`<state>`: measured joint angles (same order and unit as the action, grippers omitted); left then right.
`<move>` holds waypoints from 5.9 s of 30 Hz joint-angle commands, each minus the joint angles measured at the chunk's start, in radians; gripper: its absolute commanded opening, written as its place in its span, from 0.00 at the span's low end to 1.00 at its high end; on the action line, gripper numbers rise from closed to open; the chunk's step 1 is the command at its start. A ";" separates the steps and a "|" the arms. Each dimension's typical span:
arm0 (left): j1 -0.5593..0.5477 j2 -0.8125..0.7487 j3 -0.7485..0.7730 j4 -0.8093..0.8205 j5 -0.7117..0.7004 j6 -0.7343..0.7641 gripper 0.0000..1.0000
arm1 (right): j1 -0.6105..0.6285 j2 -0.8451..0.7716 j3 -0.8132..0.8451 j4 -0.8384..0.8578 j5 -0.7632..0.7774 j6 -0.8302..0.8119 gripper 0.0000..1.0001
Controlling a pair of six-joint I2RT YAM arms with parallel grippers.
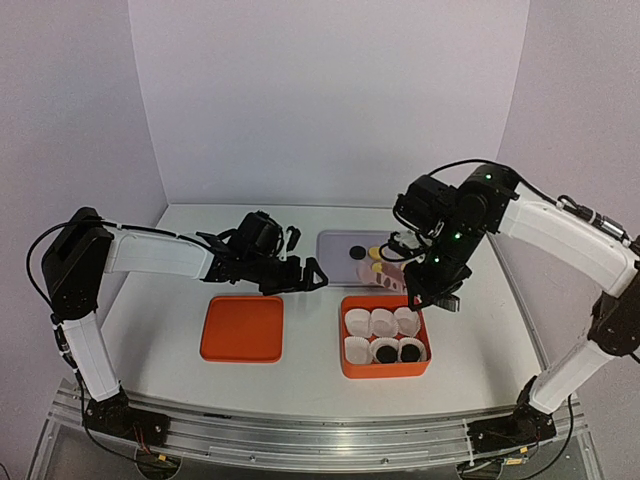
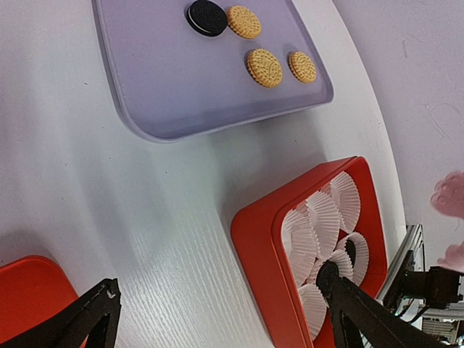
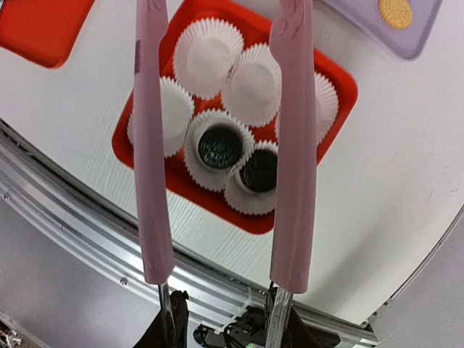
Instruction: Pack the cookies
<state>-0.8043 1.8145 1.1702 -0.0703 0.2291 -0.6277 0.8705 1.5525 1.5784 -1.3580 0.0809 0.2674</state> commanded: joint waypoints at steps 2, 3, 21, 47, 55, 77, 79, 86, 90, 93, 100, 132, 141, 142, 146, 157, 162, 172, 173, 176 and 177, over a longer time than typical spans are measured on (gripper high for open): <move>-0.001 -0.057 0.014 0.004 -0.037 0.010 1.00 | -0.049 0.242 0.233 -0.131 0.175 -0.059 0.32; 0.000 -0.063 0.010 0.004 -0.041 0.009 1.00 | -0.069 0.299 0.284 -0.125 0.171 -0.072 0.32; -0.001 -0.125 -0.021 -0.037 -0.101 -0.023 1.00 | -0.224 0.790 0.693 -0.116 0.188 -0.136 0.32; -0.001 -0.132 -0.034 -0.028 -0.111 -0.029 1.00 | -0.251 0.905 0.762 -0.107 0.198 -0.113 0.32; -0.001 -0.139 -0.035 -0.031 -0.120 -0.032 1.00 | -0.262 0.945 0.819 -0.104 0.182 -0.121 0.32; -0.001 -0.155 -0.056 -0.032 -0.128 -0.037 1.00 | -0.265 0.991 0.857 -0.102 0.179 -0.151 0.32; -0.001 -0.155 -0.056 -0.032 -0.128 -0.037 1.00 | -0.264 0.991 0.855 -0.101 0.188 -0.152 0.31; -0.001 -0.154 -0.055 -0.031 -0.130 -0.037 1.00 | -0.264 0.985 0.853 -0.101 0.210 -0.162 0.26; -0.001 -0.155 -0.053 -0.028 -0.131 -0.038 1.00 | -0.265 0.966 0.853 -0.101 0.213 -0.172 0.22; -0.001 -0.154 -0.052 -0.024 -0.130 -0.036 1.00 | -0.265 0.949 0.852 -0.102 0.215 -0.177 0.19; -0.001 -0.155 -0.053 -0.010 -0.123 -0.040 1.00 | -0.264 0.893 0.833 -0.099 0.193 -0.188 0.07; -0.001 -0.144 -0.056 0.047 -0.106 -0.037 1.00 | -0.140 0.071 -0.072 0.164 -0.136 -0.180 0.00; -0.001 -0.132 -0.044 0.035 -0.099 -0.036 1.00 | -0.059 -0.116 -0.339 0.176 -0.308 -0.247 0.00; -0.001 -0.132 -0.043 0.034 -0.097 -0.037 1.00 | -0.053 -0.118 -0.353 0.178 -0.313 -0.254 0.00; -0.001 -0.126 -0.038 0.031 -0.091 -0.040 1.00 | -0.041 -0.097 -0.374 0.189 -0.341 -0.267 0.00; -0.001 -0.128 -0.043 0.024 -0.094 -0.046 1.00 | -0.035 -0.024 -0.398 0.219 -0.369 -0.313 0.00; -0.001 -0.131 -0.045 0.023 -0.096 -0.050 1.00 | -0.035 -0.044 -0.415 0.218 -0.352 -0.294 0.00; -0.001 -0.118 -0.030 0.017 -0.084 -0.049 1.00 | -0.034 -0.016 -0.430 0.217 -0.351 -0.275 0.00; -0.001 -0.119 -0.031 0.017 -0.083 -0.050 1.00 | -0.035 -0.011 -0.428 0.218 -0.352 -0.275 0.00; -0.001 -0.120 -0.033 0.020 -0.082 -0.052 1.00 | -0.035 0.010 -0.411 0.220 -0.349 -0.275 0.00; -0.001 -0.120 -0.033 0.020 -0.082 -0.052 1.00 | -0.035 0.017 -0.407 0.220 -0.346 -0.275 0.00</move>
<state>-0.8043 1.7084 1.1172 -0.0608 0.1375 -0.6792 0.8303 1.5443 1.1496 -1.1435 -0.2573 -0.0143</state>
